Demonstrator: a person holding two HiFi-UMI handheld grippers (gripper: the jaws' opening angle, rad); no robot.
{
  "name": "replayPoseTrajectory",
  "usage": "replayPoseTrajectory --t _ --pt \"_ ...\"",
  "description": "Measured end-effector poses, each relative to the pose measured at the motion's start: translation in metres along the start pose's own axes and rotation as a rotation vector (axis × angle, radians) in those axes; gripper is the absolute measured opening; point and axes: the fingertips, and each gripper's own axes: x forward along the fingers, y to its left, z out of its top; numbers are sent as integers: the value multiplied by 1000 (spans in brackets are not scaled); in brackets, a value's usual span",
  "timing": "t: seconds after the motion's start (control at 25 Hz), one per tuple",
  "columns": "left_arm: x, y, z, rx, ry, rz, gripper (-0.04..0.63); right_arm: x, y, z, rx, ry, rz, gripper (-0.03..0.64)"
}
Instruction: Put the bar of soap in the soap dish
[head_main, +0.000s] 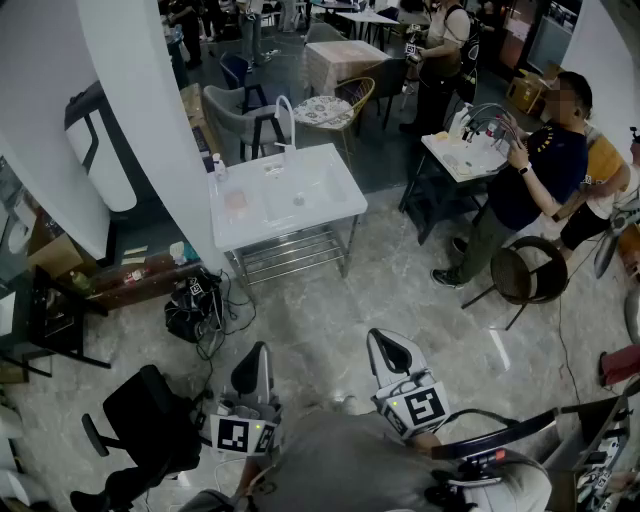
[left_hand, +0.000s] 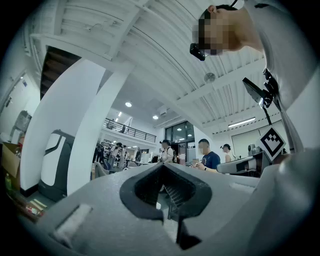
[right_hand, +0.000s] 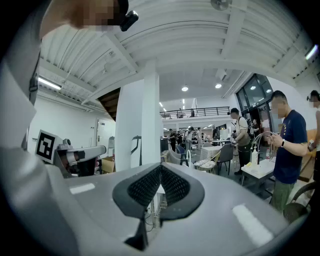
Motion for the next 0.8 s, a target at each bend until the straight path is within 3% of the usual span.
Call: replayPoseTrajectory --t 0.6,0.8 --pt "4 -99 -11 -11 -13 47 0 -45 -44 -8 1 -25 129 2" --pt "12 -121 -15 9 -24 81 0 -47 -70 -8 -25 -36 104 3"
